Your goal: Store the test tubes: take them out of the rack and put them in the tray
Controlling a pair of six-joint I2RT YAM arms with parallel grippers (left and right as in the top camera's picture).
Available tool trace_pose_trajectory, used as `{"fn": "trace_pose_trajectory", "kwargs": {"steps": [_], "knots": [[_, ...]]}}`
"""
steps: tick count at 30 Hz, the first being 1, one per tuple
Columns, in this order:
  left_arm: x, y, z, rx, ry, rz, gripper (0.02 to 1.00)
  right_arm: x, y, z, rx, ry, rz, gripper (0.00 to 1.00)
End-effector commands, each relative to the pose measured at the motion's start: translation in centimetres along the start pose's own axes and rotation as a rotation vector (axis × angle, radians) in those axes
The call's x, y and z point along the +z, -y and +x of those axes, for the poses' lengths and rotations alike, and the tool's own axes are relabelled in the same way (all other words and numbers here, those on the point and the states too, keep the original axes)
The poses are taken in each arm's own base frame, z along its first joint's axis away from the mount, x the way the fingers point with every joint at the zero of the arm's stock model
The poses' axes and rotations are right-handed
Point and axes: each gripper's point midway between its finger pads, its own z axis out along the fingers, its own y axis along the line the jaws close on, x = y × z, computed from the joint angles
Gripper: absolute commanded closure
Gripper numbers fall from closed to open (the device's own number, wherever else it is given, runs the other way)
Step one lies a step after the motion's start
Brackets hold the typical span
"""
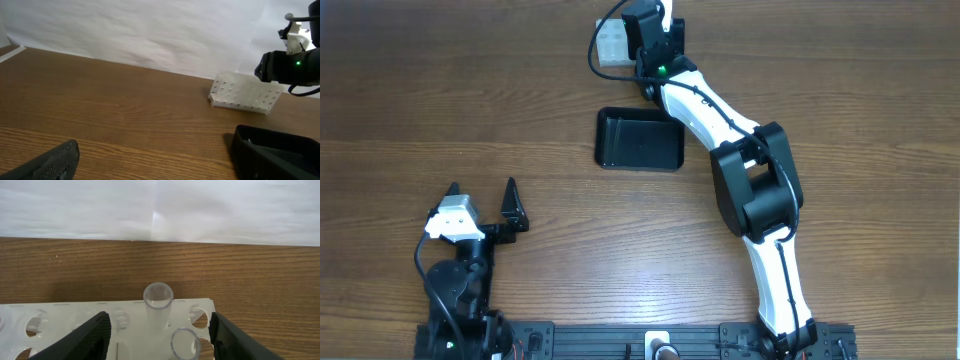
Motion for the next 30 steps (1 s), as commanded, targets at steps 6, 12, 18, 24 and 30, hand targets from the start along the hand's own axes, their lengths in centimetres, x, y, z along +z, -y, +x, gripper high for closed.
{"fn": "trace_pose_trajectory", "kwargs": {"steps": [6,12,18,24,30], "knots": [[0.0,0.1,0.2,0.018,-0.003,0.008,0.020,0.3,-0.4,-0.1,-0.005,0.009,0.009,0.478],[0.0,0.1,0.2,0.018,-0.003,0.008,0.020,0.3,-0.5,0.2,-0.011,0.000,0.008,0.579],[0.0,0.1,0.2,0.018,-0.003,0.008,0.023,0.2,-0.8,0.2,-0.014,0.001,0.004,0.680],[0.0,0.1,0.2,0.018,-0.003,0.008,0.020,0.1,-1.0,0.2,-0.016,0.001,0.001,0.730],[0.0,0.1,0.2,0.018,-0.003,0.008,0.023,-0.1,-1.5,0.3,-0.019,0.002,-0.006,0.741]]}}
